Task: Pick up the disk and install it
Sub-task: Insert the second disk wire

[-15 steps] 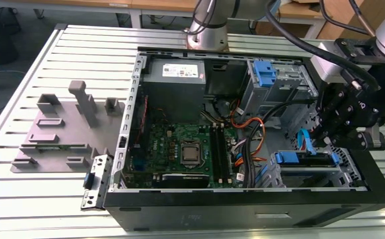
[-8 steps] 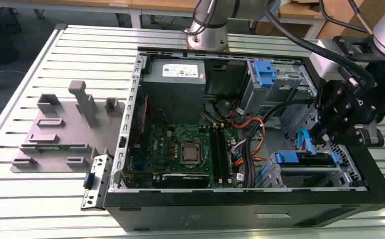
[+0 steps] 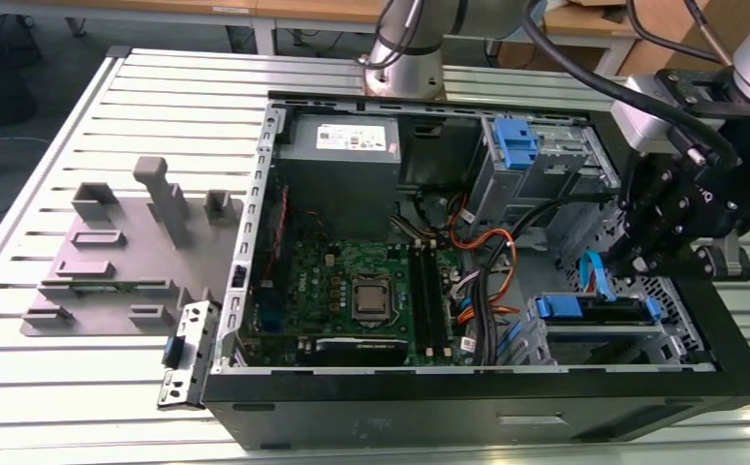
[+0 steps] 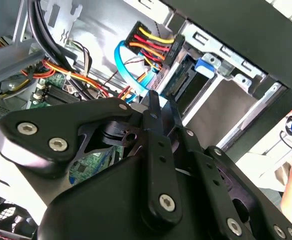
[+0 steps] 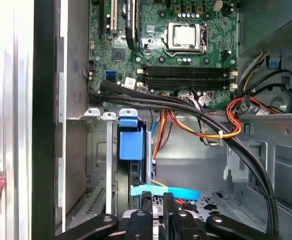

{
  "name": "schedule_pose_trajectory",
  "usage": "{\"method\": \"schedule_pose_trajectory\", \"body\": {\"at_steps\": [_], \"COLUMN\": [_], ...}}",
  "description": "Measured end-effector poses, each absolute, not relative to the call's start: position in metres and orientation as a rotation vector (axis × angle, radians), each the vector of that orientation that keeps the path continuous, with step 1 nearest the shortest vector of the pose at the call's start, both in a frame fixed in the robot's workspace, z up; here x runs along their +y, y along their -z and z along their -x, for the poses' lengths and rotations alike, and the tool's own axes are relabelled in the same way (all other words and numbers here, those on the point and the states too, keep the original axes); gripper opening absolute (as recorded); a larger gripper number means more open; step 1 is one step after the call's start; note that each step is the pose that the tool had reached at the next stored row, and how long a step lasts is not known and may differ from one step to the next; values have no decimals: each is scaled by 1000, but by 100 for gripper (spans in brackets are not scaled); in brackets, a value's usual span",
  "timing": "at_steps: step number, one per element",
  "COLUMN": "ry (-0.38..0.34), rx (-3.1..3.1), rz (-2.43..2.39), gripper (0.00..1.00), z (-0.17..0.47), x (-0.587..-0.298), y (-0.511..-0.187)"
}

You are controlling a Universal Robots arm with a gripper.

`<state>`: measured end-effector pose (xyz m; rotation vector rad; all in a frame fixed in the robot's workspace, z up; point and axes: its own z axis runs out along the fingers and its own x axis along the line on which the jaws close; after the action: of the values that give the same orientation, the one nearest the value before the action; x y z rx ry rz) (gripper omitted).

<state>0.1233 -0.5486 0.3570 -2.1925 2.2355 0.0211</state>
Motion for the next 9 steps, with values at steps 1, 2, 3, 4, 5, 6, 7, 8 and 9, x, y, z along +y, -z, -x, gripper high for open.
{"method": "schedule_pose_trajectory", "body": {"at_steps": [1, 2, 3, 4, 5, 6, 7, 8, 9], "ry": [-21, -21, -21, -21, -21, -21, -21, -21, -22], "rx": [2235, 2236, 2236, 2236, 2236, 2236, 2236, 2235, 2235], "rz": [2192, 2192, 2193, 2193, 2193, 2193, 2193, 2192, 2192], "gripper": [24, 24, 24, 24, 24, 24, 24, 24, 24], "z": [-125, -127, -128, -130, -132, -133, -134, -135, -135], "x": [-548, -548, -547, -547, -547, -546, -546, -546, -546], "y": [-357, -356, -356, -356, -356, -356, -356, -355, -355]}}
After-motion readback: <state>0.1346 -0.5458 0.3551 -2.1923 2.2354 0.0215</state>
